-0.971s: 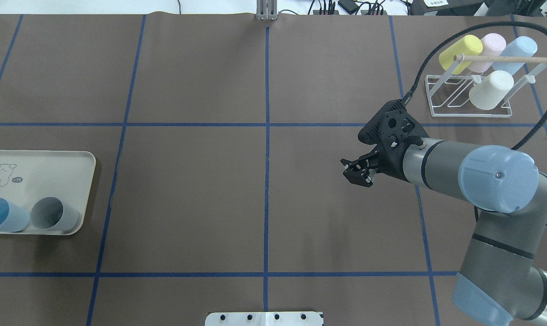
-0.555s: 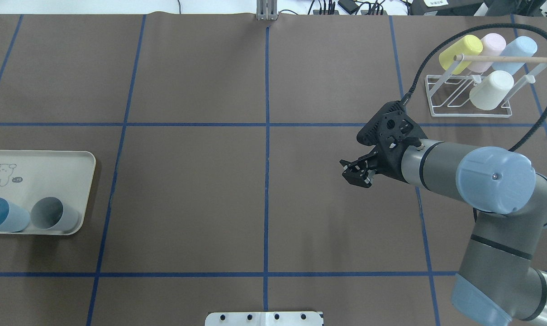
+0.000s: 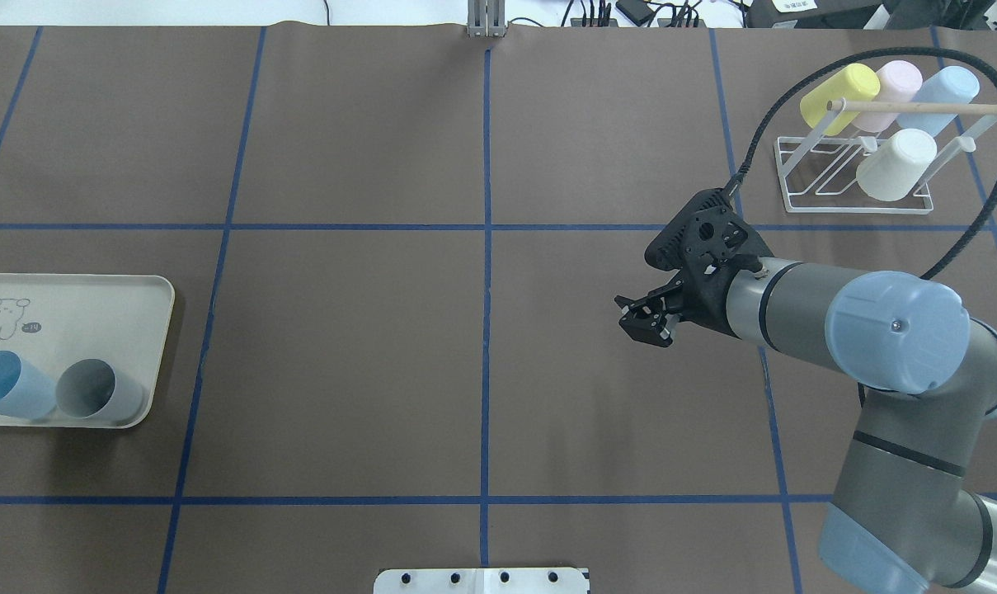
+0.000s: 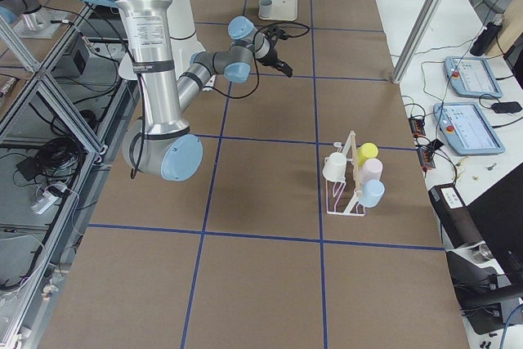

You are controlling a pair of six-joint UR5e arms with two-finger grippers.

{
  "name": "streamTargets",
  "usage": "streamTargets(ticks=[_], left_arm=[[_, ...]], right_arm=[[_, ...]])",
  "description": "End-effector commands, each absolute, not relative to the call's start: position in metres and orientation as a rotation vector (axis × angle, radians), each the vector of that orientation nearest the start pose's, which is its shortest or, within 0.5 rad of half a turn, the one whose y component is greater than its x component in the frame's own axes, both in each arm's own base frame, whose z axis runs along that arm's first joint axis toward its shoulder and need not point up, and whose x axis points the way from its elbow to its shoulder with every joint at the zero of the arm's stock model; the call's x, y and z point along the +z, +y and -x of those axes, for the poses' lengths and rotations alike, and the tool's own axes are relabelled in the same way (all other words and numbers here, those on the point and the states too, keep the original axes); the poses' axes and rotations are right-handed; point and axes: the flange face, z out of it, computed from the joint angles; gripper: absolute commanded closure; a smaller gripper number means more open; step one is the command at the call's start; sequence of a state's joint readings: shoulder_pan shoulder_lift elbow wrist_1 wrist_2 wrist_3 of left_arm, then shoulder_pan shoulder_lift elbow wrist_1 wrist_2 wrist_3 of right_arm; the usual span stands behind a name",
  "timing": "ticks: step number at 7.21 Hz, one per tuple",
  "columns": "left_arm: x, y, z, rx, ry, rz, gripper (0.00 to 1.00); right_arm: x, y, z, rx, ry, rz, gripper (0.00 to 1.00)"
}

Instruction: Transfer IKEA cup to right arm and place on rack

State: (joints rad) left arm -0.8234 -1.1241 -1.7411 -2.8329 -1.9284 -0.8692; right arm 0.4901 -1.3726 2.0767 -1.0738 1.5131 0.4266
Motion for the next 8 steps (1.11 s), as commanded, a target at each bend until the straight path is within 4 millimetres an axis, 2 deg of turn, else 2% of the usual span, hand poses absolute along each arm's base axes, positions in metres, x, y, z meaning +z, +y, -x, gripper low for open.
streamTargets(ticks=[1,2,3,4,5,7,8], left_arm=[[0.604,-0.321,-0.127,0.008,0.949,-0.483,1.0],[0.574,-0.325,-0.113,0.008,1.013,-0.5,1.0],[0.548,-0.328,-0.092,-0.002,1.069,-0.521,1.0],[0.518,-0.325,-0.079,0.004,1.127,-0.537,1.0],[0.49,-0.321,-0.077,0.035,1.188,-0.536,1.0],[0.413,-0.35,-0.098,-0.155,1.39,-0.444,1.0],[0.384,-0.36,-0.122,-0.141,1.461,-0.412,1.0]], right_arm=[[0.248,-0.356,0.419,-0.569,-0.839,-0.934,0.0],[0.225,-0.36,0.448,-0.575,-0.88,-0.964,0.0],[0.223,-0.357,0.471,-0.574,-0.95,-1.014,0.01],[0.231,-0.352,0.484,-0.565,-1.034,-1.082,0.01],[0.246,-0.35,0.495,-0.556,-1.098,-1.132,0.01],[0.261,-0.34,0.505,-0.547,-1.196,-1.207,0.01],[0.267,-0.332,0.507,-0.558,-1.23,-1.247,0.02]])
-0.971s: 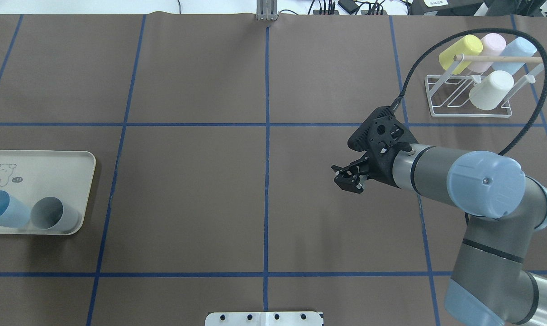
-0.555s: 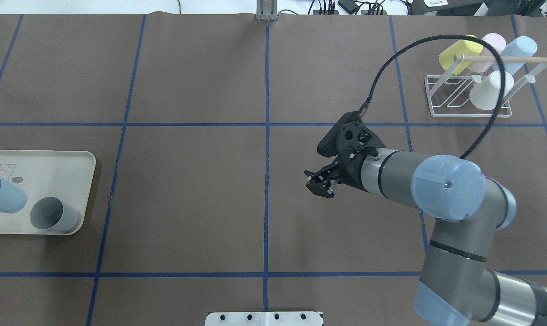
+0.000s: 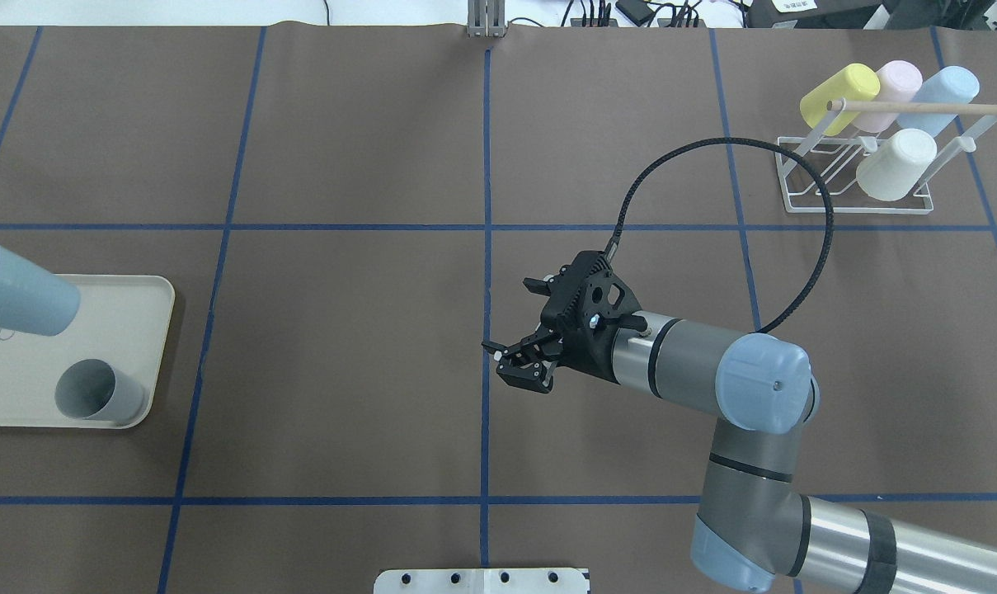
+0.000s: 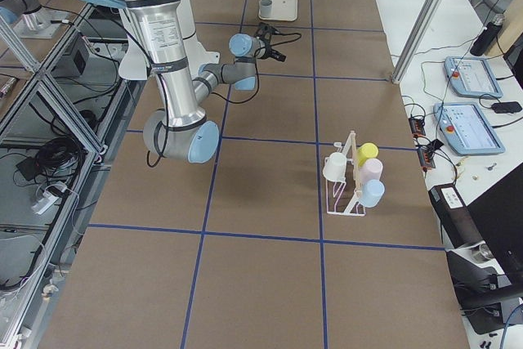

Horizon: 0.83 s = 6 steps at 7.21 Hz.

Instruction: Transfer IKEA cup to right arm and place on rack

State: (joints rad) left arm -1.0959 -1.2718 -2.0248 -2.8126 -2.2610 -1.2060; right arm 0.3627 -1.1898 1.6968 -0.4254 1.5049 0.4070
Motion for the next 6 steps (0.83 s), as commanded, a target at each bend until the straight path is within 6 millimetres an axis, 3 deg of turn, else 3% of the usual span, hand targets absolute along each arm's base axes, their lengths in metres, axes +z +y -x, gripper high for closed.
streamTargets(ticks=[1,2,3,4,6], left_arm=[[0.349,-0.37,-0.152,-0.129,1.544,-0.368,1.0],[0.312,-0.375,-0.188,-0.111,1.628,-0.313,1.0],[0.283,-0.373,-0.229,-0.131,1.686,-0.286,1.0],[0.26,-0.369,-0.273,-0.158,1.692,-0.271,1.0],[0.22,-0.371,-0.323,-0.182,1.661,-0.236,1.0]], right_arm=[[0.271,-0.326,0.511,-0.565,-1.268,-1.299,0.1],[0.283,-0.319,0.514,-0.552,-1.33,-1.343,0.1],[0.298,-0.314,0.517,-0.534,-1.385,-1.384,0.02],[0.295,-0.314,0.517,-0.53,-1.397,-1.394,0.01],[0.278,-0.313,0.519,-0.524,-1.416,-1.41,0.01]])
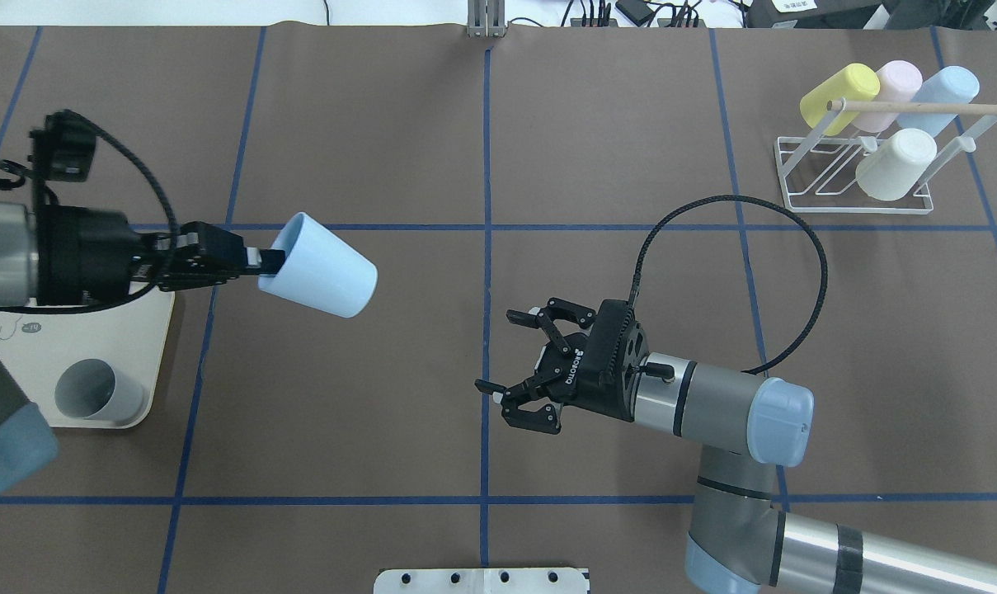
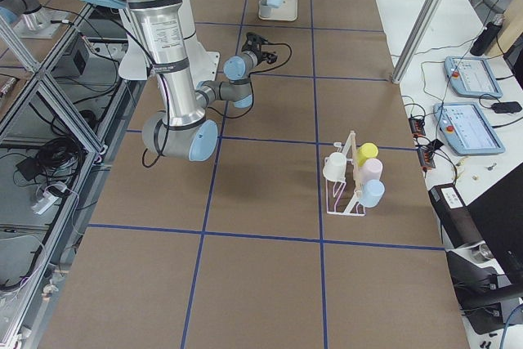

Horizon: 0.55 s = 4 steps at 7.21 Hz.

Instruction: Transfer IKEA cup to right arm and place on rack

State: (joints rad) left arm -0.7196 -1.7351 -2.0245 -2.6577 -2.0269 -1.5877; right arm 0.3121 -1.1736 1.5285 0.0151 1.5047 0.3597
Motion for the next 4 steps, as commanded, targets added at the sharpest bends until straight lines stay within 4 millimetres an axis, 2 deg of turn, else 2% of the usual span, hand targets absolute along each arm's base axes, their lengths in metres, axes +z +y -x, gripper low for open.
streamTargets(ticks=[1,2,4], left_arm=[[0.217,-0.362,-0.353,-0.196,1.66,-0.234,1.0],[0.214,-0.366,-0.375,-0.197,1.657,-0.228,1.0],[0.216,-0.362,-0.382,-0.192,1.652,-0.218,1.0]], right_arm=[[0.278,-0.313,0.52,-0.535,-1.417,-1.405,0.01],[0.277,-0.315,0.518,-0.562,-1.389,-1.438,0.01],[0.275,-0.318,0.518,-0.603,-1.34,-1.483,0.01]])
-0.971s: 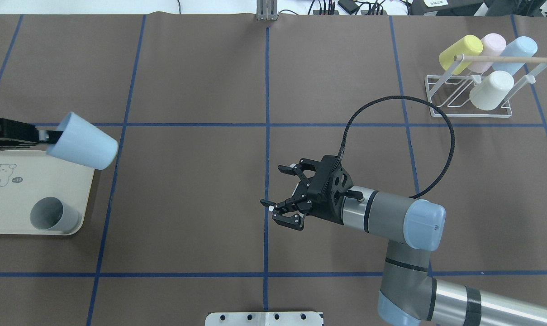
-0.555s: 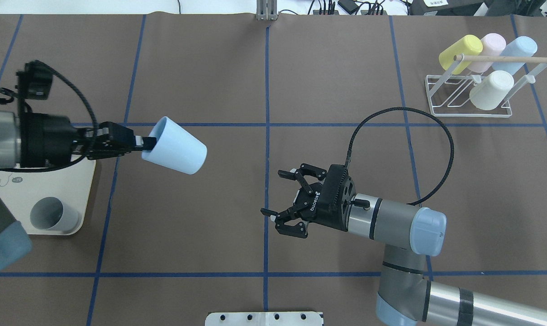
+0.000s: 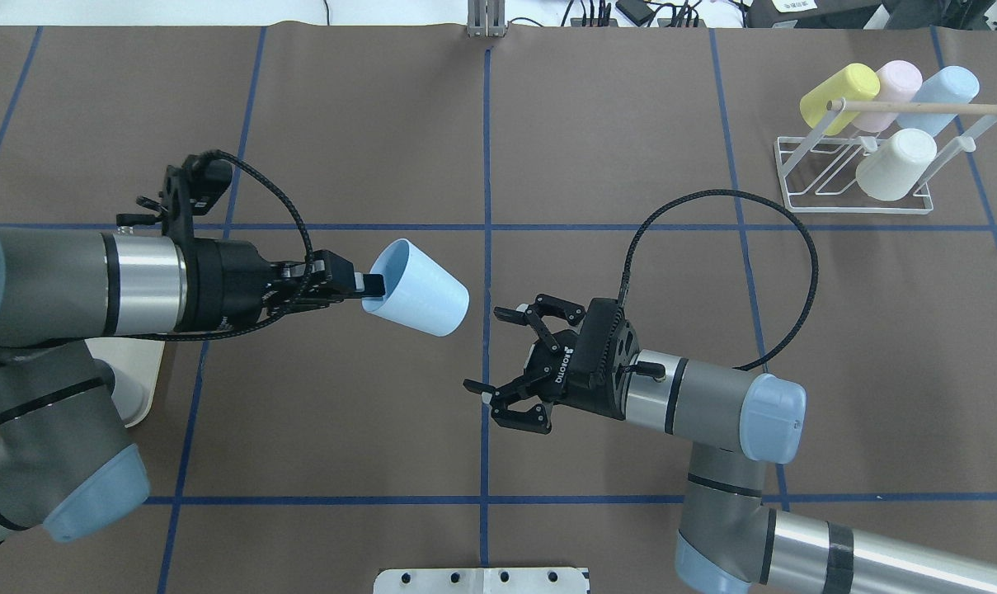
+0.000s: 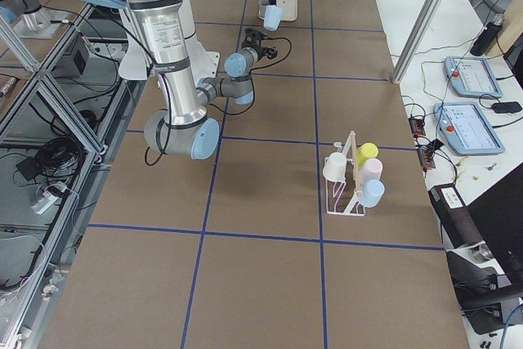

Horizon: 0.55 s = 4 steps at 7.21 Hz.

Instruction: Transfer IKEA cup to right arm and place on rack

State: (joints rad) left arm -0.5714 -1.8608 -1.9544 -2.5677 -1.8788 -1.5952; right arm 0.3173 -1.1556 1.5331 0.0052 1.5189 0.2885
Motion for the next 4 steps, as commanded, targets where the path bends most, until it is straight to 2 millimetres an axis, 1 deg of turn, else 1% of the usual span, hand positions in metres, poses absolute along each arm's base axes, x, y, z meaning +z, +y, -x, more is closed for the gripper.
streamTargets(ticks=[1,2,4], left_arm=[[0.218,-0.357,-0.389,-0.184,1.649,-0.205,1.0],[0.224,-0.355,-0.399,-0.201,1.637,-0.211,1.0],[0.223,-0.342,-0.416,-0.192,1.637,-0.196,1.0]], right_arm=[[0.271,-0.317,0.516,-0.612,-1.336,-1.502,0.01],[0.268,-0.316,0.515,-0.613,-1.344,-1.506,0.01],[0.265,-0.315,0.513,-0.61,-1.349,-1.512,0.01]])
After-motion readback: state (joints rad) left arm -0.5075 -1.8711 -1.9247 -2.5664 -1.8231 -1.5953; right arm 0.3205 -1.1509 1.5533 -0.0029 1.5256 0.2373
